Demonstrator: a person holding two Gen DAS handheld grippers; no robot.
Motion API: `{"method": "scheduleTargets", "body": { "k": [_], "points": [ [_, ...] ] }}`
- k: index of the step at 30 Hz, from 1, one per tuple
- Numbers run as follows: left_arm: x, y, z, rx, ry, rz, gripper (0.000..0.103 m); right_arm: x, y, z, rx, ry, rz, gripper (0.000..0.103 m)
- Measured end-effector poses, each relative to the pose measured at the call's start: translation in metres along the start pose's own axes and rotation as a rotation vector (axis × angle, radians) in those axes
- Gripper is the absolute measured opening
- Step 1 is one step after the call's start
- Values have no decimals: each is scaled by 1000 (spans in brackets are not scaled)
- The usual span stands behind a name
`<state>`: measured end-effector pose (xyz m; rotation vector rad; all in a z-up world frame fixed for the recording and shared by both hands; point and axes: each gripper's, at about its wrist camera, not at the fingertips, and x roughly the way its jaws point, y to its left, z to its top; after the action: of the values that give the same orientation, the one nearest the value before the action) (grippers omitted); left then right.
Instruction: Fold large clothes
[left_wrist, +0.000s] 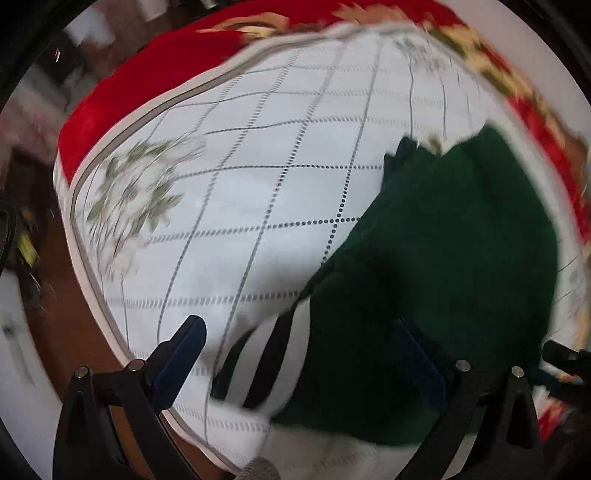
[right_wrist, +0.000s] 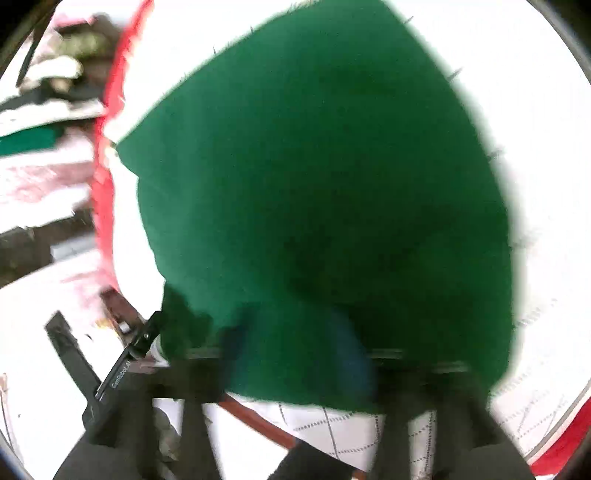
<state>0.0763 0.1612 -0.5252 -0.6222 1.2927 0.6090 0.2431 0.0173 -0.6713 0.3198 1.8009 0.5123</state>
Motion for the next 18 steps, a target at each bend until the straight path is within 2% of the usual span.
{"method": "scheduleTargets", "body": {
  "k": [1, 2, 3, 4, 6, 7, 10, 11, 14, 18],
  "points": [
    [-7, 9, -5, -45, 17, -28, 103, -19, -8, -8, 13, -61, 19, 90],
    [-10, 16, -10, -80, 31, -46, 103, -35, -19, -17, 36, -118, 32, 90],
    [-11, 22, -16, -115, 47, -67, 103, -58, -42, -19, 60, -141, 31, 90],
    [-10, 25, -26, -151, 66, -81, 103, -63, -60, -26, 115, -171, 39, 90],
    [-5, 24, -47, -204, 102, -103, 103, -61, -92, -30, 207, -176, 71, 90],
    [-7, 11, -58, -218, 123, -108, 103, -50, -106, -38, 260, -166, 94, 90],
    [6, 5, -83, -256, 197, -136, 103, -34, -155, -48, 385, -127, 188, 90],
    [10, 2, -88, -256, 209, -136, 103, -30, -171, -55, 402, -122, 222, 90],
    [4, -6, -84, -209, 188, -96, 101, -10, -159, -57, 404, -128, 224, 90],
    [-28, -34, -48, -30, 49, -38, 101, -39, -136, -43, 316, -219, 94, 90]
  ]
}}
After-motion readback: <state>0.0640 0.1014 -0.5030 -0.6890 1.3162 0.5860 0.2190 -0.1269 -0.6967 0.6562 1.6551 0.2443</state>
